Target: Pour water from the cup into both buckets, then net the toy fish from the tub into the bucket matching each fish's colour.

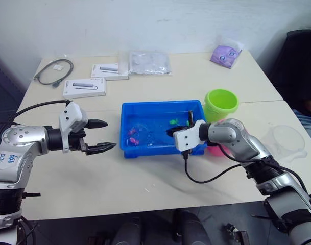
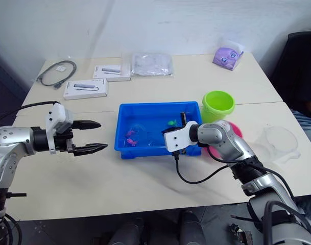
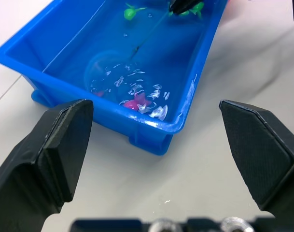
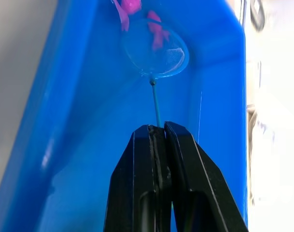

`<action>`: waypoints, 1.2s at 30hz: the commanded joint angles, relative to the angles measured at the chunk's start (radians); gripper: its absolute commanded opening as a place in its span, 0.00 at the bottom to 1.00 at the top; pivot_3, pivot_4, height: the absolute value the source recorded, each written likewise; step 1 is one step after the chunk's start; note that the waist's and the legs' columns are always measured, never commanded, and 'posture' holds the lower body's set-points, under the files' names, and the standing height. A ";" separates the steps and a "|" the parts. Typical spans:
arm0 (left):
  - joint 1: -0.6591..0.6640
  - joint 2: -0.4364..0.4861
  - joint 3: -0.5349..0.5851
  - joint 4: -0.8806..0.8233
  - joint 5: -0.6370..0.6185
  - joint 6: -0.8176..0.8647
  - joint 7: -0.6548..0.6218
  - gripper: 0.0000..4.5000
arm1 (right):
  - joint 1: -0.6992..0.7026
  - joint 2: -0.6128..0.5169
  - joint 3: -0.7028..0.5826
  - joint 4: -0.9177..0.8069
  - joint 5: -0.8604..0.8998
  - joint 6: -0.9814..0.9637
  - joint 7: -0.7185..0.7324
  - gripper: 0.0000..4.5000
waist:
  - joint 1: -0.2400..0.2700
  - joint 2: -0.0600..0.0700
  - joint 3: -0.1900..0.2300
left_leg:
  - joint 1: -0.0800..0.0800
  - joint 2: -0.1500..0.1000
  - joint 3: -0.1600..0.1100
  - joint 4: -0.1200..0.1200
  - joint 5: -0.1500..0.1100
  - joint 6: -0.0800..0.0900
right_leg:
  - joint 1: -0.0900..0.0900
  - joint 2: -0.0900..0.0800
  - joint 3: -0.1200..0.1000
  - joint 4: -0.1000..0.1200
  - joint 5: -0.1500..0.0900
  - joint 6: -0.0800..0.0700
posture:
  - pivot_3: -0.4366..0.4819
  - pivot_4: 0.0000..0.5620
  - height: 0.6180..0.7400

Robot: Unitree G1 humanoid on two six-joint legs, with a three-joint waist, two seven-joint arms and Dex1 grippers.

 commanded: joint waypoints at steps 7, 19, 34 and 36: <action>-0.024 0.002 0.010 -0.003 -0.022 -0.015 -0.008 1.00 | 0.058 0.005 -0.115 -0.154 0.277 0.251 0.147 0.00 | -0.001 0.000 0.000 | 0.000 0.001 0.000 0.000 0.000 0.000 | 0.000 0.000 0.000 0.000 0.000 0.000 | 0.48 0.27 0.96; -0.086 0.052 -0.054 0.117 0.027 -0.096 -0.121 1.00 | 0.132 -0.093 -0.180 -0.292 0.310 0.439 0.167 0.00 | 0.005 0.000 0.000 | 0.000 0.000 0.000 0.000 0.000 0.000 | 0.000 0.000 0.000 0.000 0.000 0.000 | 0.48 0.27 0.96; -0.054 0.106 -0.054 0.155 0.068 -0.165 -0.171 1.00 | -0.009 -0.025 -0.016 -0.058 -0.008 0.015 0.004 0.00 | -0.017 0.001 0.001 | 0.000 0.000 0.001 -0.001 0.000 -0.001 | -0.002 0.000 -0.001 0.001 -0.001 -0.001 | 0.48 0.27 0.96; -0.043 0.109 -0.046 0.142 0.062 -0.158 -0.169 1.00 | -0.022 -0.026 0.000 -0.036 -0.034 -0.039 -0.003 0.00 | -0.020 0.001 0.001 | 0.000 0.000 0.002 -0.002 0.000 -0.001 | -0.002 0.000 0.000 0.001 -0.001 -0.001 | 0.48 0.27 0.96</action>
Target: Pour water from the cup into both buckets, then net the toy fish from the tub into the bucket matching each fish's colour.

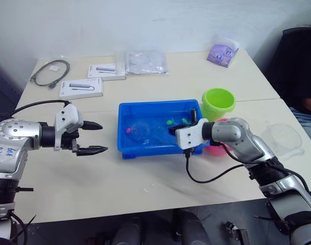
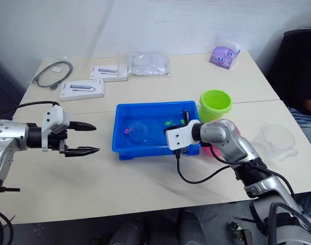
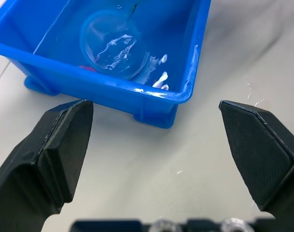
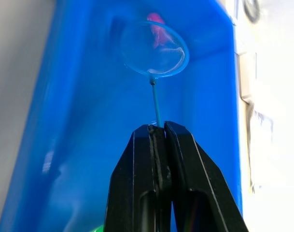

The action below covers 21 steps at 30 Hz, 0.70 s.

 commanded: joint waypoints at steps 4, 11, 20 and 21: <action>0.025 0.029 0.046 -0.067 -0.020 0.018 0.004 1.00 | -0.075 -0.011 0.041 0.054 -0.094 -0.213 -0.031 0.00 | -0.001 0.000 0.000 | 0.000 0.001 0.000 0.000 0.000 0.000 | 0.000 0.000 0.000 0.000 0.000 0.000 | 0.48 0.27 0.96; 0.041 0.024 0.061 -0.091 -0.031 0.036 0.018 1.00 | -0.084 0.056 0.029 0.051 0.040 -0.192 0.053 0.00 | -0.002 0.000 0.000 | 0.000 0.001 0.000 0.000 0.000 0.000 | 0.000 0.000 0.000 0.000 0.000 0.000 | 0.48 0.27 0.96; 0.044 0.017 0.065 -0.093 -0.035 0.036 0.036 1.00 | -0.079 0.076 -0.036 -0.010 0.282 0.120 0.252 0.00 | -0.003 0.001 0.000 | 0.000 0.002 0.000 0.000 0.000 -0.001 | 0.000 0.001 -0.001 0.000 0.000 -0.001 | 0.48 0.27 0.96; 0.043 0.016 0.064 -0.091 -0.035 0.035 0.038 1.00 | -0.083 0.080 -0.044 -0.012 0.297 0.152 0.263 0.00 | -0.002 0.001 0.000 | 0.000 0.002 0.000 0.000 0.000 -0.001 | 0.000 0.001 -0.001 0.000 0.000 -0.001 | 0.48 0.27 0.96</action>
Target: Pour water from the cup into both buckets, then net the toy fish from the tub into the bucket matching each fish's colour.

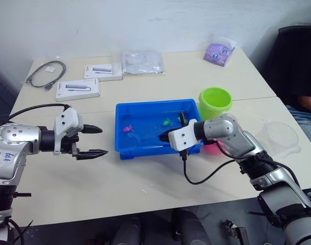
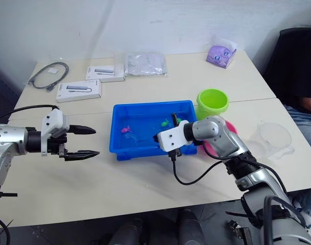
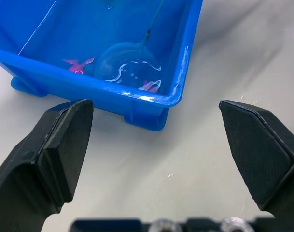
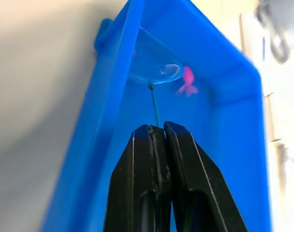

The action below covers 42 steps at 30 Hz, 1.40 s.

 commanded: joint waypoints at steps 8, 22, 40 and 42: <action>-0.006 0.006 0.033 -0.015 -0.016 -0.013 0.011 1.00 | -0.120 -0.027 0.022 0.080 -0.146 -0.214 -0.052 0.00 | 0.000 0.000 0.000 | 0.000 -0.001 0.000 0.000 0.000 0.000 | -0.001 0.000 0.000 0.000 0.000 0.000 | 0.48 0.27 0.96; -0.013 -0.005 0.030 -0.016 -0.025 -0.007 0.020 1.00 | -0.059 0.019 0.001 0.057 0.035 -0.095 0.040 0.00 | -0.001 0.001 0.000 | 0.000 0.001 0.000 0.000 0.000 -0.001 | 0.000 0.000 -0.001 0.001 0.000 0.000 | 0.48 0.27 0.96; -0.076 -0.038 0.014 0.008 -0.085 0.023 0.000 1.00 | 0.074 -0.013 -0.171 -0.172 0.241 0.614 0.060 0.00 | 0.006 0.001 0.000 | 0.000 0.000 -0.001 0.001 -0.001 -0.001 | 0.000 -0.001 -0.001 0.001 0.000 0.000 | 0.48 0.27 0.96; -0.091 -0.048 0.023 0.005 -0.105 0.042 -0.003 1.00 | 0.095 -0.024 -0.199 -0.205 0.281 0.672 0.066 0.00 | 0.008 0.001 0.000 | 0.000 0.000 -0.001 0.001 -0.001 -0.001 | 0.000 -0.001 -0.002 0.001 0.000 0.000 | 0.48 0.27 0.96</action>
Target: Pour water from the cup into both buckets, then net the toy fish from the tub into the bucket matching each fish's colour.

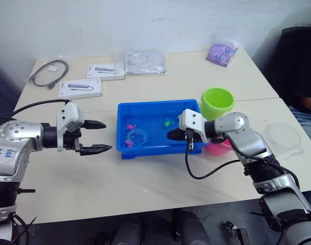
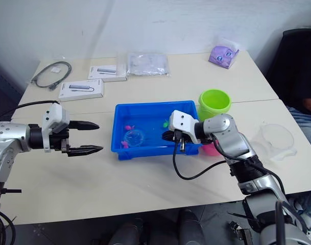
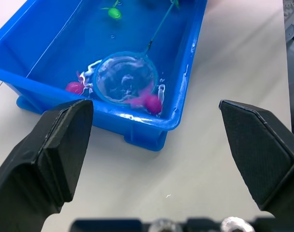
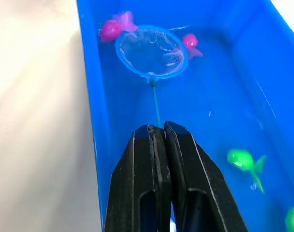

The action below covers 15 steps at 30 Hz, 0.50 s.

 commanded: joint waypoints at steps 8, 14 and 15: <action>-0.061 0.007 -0.004 0.078 0.027 -0.060 -0.024 1.00 | -0.027 -0.121 0.058 0.066 -0.248 -0.494 -0.100 0.00 | -0.003 0.000 0.000 | 0.000 -0.001 0.001 0.000 0.000 0.000 | 0.000 0.000 0.000 0.000 0.000 0.000 | 0.48 0.27 0.96; -0.032 0.028 -0.004 0.086 0.058 -0.093 -0.043 1.00 | -0.098 -0.097 0.123 0.166 -0.355 -0.731 -0.137 0.00 | -0.007 0.000 0.000 | 0.000 0.000 0.003 -0.002 0.000 0.000 | -0.003 0.001 -0.001 0.001 0.000 0.000 | 0.48 0.27 0.96; -0.027 0.030 -0.001 0.082 0.057 -0.093 -0.044 1.00 | -0.101 -0.092 0.129 0.176 -0.362 -0.751 -0.136 0.00 | -0.007 0.000 0.000 | 0.000 0.000 0.003 -0.002 0.000 0.000 | -0.003 0.000 -0.001 0.001 0.000 0.000 | 0.48 0.27 0.96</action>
